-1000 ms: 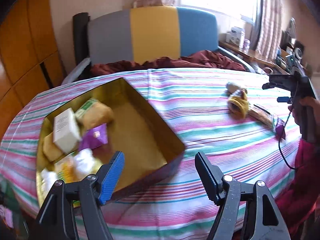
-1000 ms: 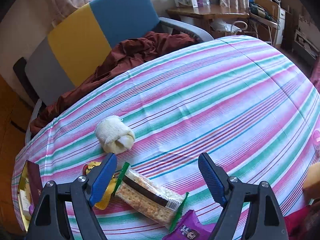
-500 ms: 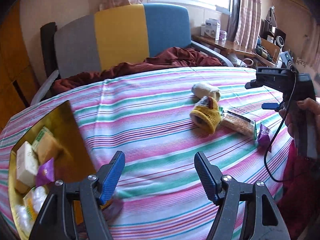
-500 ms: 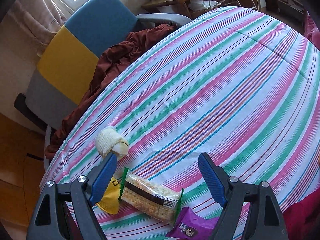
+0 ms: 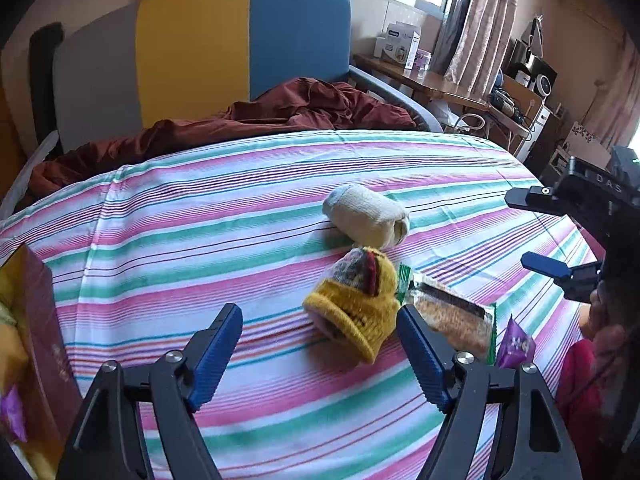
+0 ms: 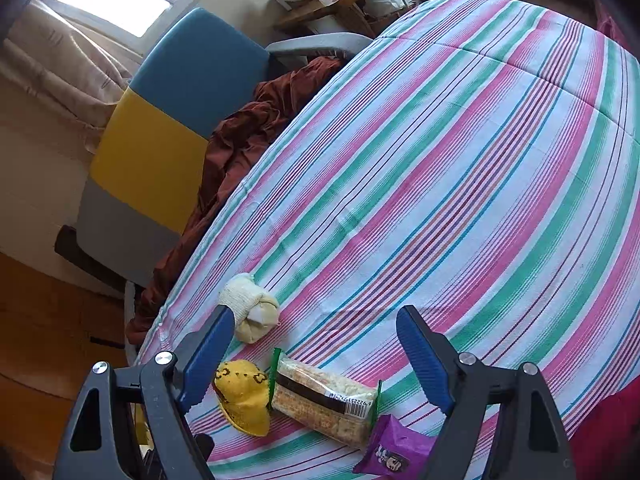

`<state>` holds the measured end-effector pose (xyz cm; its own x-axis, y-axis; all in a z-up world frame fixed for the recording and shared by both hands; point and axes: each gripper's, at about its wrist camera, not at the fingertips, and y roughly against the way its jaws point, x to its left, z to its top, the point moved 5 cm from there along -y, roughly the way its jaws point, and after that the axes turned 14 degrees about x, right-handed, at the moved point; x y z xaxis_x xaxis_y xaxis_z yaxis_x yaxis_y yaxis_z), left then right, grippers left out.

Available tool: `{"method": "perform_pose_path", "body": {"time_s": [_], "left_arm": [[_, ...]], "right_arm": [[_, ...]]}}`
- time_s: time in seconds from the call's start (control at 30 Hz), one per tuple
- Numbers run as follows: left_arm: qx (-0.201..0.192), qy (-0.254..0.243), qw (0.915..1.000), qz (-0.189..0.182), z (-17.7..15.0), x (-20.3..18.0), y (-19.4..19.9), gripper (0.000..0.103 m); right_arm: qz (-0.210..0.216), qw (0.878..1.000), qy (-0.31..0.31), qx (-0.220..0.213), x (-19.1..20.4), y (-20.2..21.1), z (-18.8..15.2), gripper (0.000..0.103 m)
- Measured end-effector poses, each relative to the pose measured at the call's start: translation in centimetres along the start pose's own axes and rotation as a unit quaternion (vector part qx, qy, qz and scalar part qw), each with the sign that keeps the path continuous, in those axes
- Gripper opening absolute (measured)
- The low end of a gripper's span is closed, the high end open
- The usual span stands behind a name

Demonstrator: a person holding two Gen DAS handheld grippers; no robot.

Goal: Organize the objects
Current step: 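Grasp the yellow knitted hat with the left gripper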

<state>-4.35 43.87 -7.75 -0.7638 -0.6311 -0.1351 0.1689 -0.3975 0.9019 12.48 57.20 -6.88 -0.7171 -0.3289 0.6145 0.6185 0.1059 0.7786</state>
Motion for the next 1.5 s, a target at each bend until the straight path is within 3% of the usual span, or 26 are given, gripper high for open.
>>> {"method": "perform_pose_path", "body": {"time_s": [0.3, 0.33, 0.4, 0.53, 0.7, 0.9, 1.1, 1.5], "left_arm": [[0.012, -0.017, 0.9998, 0.006, 3.5, -2.0, -5.0, 0.086], [0.019, -0.014, 0.9997, 0.006, 3.5, -1.8, -5.7, 0.083], [0.038, -0.003, 0.9992, -0.007, 3.2, -1.2, -6.9, 0.046], [0.025, 0.007, 0.9994, -0.021, 1.6, -0.7, -5.8, 0.039], [0.011, 0.002, 0.9999, -0.010, -3.0, -0.1, -3.0, 0.038], [-0.015, -0.034, 0.9992, 0.014, -9.2, -0.1, -0.7, 0.038], [-0.026, -0.042, 0.9988, 0.002, -9.3, 0.5, -1.1, 0.040], [-0.034, -0.036, 0.9987, -0.012, -9.3, 0.8, -1.5, 0.042]], "right_arm": [[0.023, 0.999, -0.026, 0.015, -0.7, -0.8, 0.4, 0.085], [0.020, 0.999, -0.025, 0.017, -0.7, -0.9, 0.4, 0.085], [0.015, 0.999, -0.021, 0.022, -0.6, -1.2, 0.4, 0.085], [0.005, 1.000, -0.012, 0.024, -0.4, -1.4, 0.4, 0.085], [-0.009, 0.999, 0.015, 0.042, 0.5, -2.3, 0.2, 0.085], [-0.047, 0.989, 0.107, 0.090, 3.5, -4.6, -1.4, 0.085], [-0.121, 0.965, 0.175, 0.152, 4.4, -7.8, -3.9, 0.085], [-0.193, 0.934, 0.240, 0.183, 4.9, -10.0, -6.4, 0.085]]}}
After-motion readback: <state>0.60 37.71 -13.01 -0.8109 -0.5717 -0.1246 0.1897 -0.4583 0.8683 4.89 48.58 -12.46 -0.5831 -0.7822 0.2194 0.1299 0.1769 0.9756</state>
